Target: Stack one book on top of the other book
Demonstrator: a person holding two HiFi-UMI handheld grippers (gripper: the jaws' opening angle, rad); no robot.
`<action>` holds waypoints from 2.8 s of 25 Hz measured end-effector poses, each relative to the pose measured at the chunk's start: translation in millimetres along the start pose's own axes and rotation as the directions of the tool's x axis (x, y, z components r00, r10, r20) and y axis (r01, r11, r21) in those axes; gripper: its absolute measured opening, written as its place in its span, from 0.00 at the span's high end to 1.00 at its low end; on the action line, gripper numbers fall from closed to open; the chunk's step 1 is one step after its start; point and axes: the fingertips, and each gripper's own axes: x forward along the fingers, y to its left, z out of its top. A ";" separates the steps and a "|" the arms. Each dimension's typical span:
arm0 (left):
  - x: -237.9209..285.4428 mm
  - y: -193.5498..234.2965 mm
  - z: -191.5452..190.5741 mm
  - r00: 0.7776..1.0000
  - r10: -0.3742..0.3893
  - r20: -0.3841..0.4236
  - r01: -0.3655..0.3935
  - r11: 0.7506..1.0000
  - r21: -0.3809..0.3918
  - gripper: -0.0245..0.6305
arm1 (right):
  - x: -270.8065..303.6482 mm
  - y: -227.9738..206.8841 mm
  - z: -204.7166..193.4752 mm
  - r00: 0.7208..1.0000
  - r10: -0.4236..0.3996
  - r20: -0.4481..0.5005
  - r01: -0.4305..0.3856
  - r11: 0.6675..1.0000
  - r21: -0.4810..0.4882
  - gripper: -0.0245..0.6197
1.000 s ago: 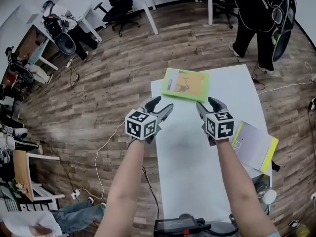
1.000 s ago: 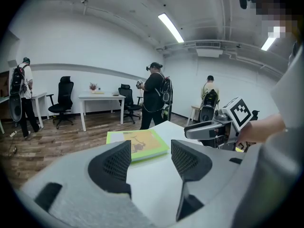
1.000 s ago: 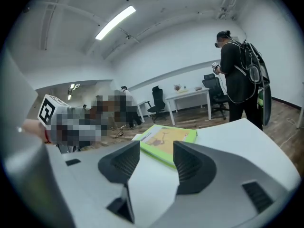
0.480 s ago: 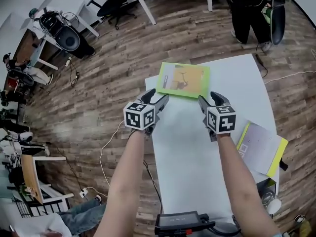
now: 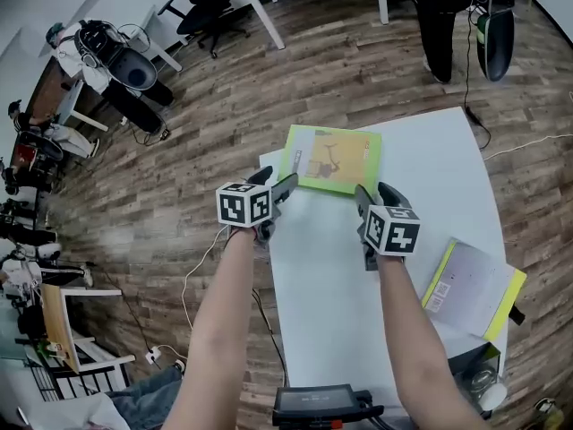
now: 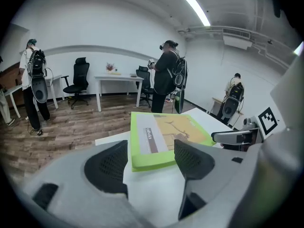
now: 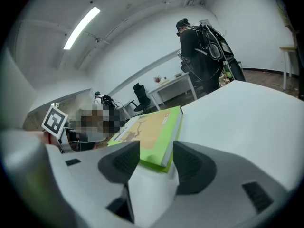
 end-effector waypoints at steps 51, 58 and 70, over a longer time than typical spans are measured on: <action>-44.6 -52.3 -96.5 0.992 0.052 -0.113 -0.072 0.980 -0.184 0.54 | -67.3 3.8 -75.8 0.974 -0.071 -0.216 0.078 0.997 0.025 0.69; -62.6 -68.4 -119.2 0.991 0.053 -0.120 -0.076 0.978 -0.195 0.54 | -90.9 7.1 -96.5 0.971 -0.073 -0.226 0.079 0.997 0.018 0.69; -104.0 -108.8 -169.3 0.990 0.052 -0.131 -0.079 0.974 -0.214 0.54 | -147.1 12.5 -142.8 0.966 -0.075 -0.249 0.078 0.997 0.003 0.69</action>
